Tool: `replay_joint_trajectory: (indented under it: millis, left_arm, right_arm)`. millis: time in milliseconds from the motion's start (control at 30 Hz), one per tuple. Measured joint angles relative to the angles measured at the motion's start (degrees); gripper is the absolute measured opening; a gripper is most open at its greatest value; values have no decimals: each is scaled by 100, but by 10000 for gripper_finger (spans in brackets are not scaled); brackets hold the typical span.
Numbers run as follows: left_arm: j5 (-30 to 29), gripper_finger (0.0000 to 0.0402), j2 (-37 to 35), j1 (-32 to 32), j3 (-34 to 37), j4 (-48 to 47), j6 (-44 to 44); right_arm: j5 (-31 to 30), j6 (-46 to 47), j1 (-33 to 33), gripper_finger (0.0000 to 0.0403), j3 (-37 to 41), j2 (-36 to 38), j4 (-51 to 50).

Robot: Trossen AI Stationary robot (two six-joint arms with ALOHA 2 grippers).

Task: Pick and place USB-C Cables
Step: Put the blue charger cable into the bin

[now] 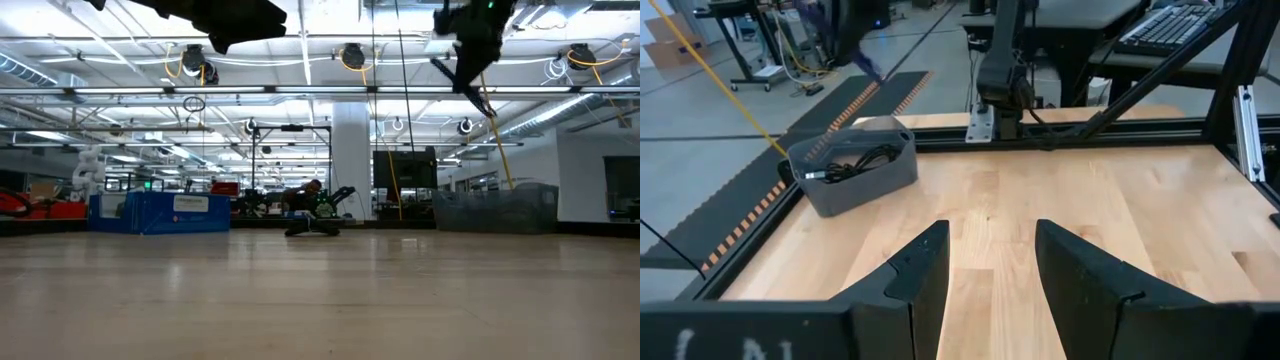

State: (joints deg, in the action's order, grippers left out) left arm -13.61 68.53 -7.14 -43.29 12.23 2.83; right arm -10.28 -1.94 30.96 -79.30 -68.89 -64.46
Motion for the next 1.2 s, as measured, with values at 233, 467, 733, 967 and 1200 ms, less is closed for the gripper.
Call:
replay_joint_trajectory:
  millis: [233, 467, 733, 967, 1200]
  left_arm:
    - [0, 152, 0, 0, 0, 0, -2]
    - [0, 152, 0, 0, 0, 0, -13]
    - [2, 152, 0, 0, 0, -7, -31]
    - [2, 152, 0, 0, 0, -13, -17]
    - [2, 152, 0, 0, 0, -17, -15]
  right_arm:
    - [6, 14, 943, 22, -36, -876, -286]
    - [7, -171, 1754, 22, -36, -1636, -316]
    - [4, -187, 2127, 22, -36, -2084, -312]
    - [-5, -215, 2161, 23, -16, -2212, -291]
    - [6, -525, 2159, 23, 406, -2203, 70]
